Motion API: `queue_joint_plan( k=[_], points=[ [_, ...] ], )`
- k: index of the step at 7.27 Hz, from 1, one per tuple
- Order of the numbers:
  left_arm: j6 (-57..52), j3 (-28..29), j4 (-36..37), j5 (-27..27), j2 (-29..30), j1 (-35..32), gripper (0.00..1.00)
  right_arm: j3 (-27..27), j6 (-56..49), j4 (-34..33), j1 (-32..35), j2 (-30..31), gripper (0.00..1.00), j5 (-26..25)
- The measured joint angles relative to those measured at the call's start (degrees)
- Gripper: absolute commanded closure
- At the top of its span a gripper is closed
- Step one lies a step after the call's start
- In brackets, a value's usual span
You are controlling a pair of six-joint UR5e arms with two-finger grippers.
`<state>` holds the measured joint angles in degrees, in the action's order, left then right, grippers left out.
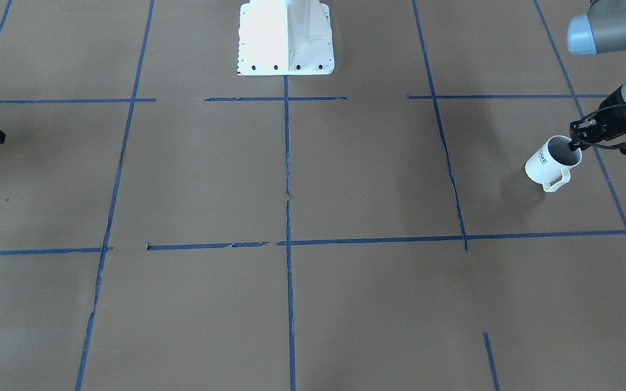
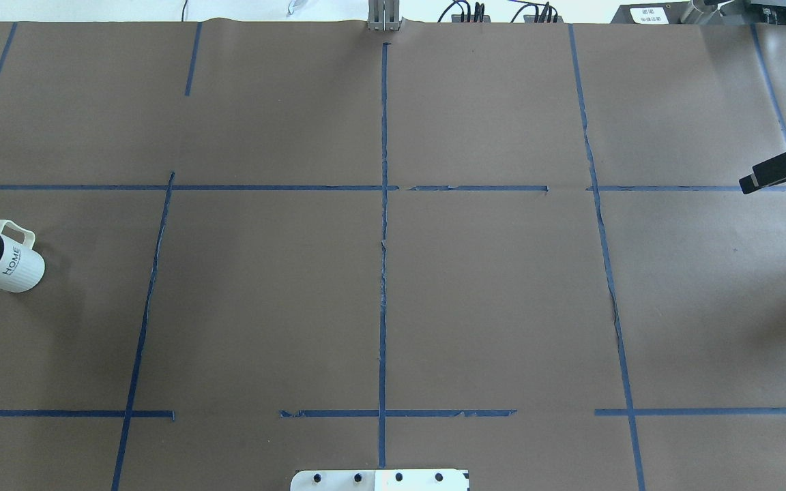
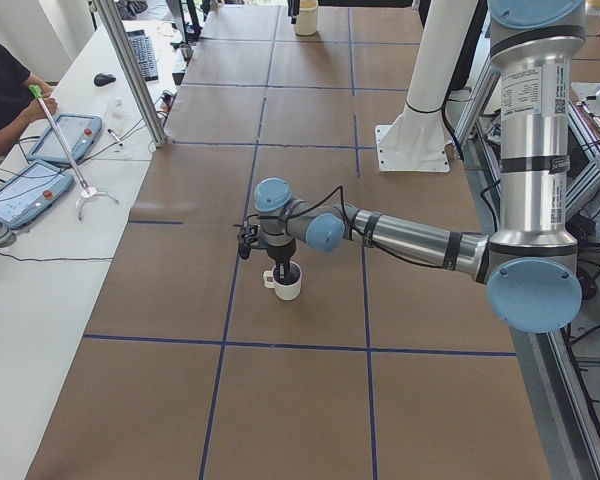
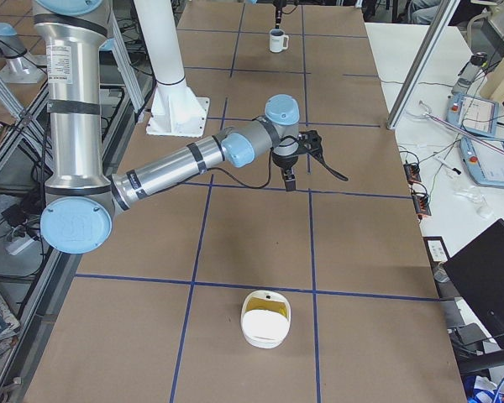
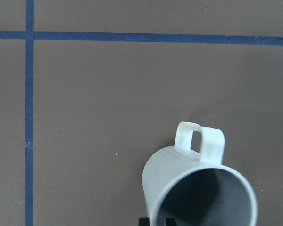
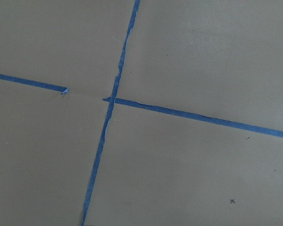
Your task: Left arm hands cup to right arm to dump lemon
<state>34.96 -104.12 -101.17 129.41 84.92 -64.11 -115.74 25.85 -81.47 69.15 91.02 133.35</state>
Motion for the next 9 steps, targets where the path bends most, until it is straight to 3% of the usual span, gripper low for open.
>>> queue_joint_plan(
  k=[4,6,9],
  points=[
    [-1.90,-2.26,-1.50,5.92,-0.31,-4.59,0.00,-0.58,-0.06,-1.90,2.72,3.46,0.00,2.37],
    [-12.55,-1.75,-1.09,6.32,-0.68,-9.65,0.00,-0.21,-2.54,-2.87,5.51,8.12,0.00,4.29],
    [-30.10,0.71,1.44,6.30,-1.23,-19.34,0.00,3.01,-17.64,-6.27,12.35,12.19,0.00,4.77]
  ],
)
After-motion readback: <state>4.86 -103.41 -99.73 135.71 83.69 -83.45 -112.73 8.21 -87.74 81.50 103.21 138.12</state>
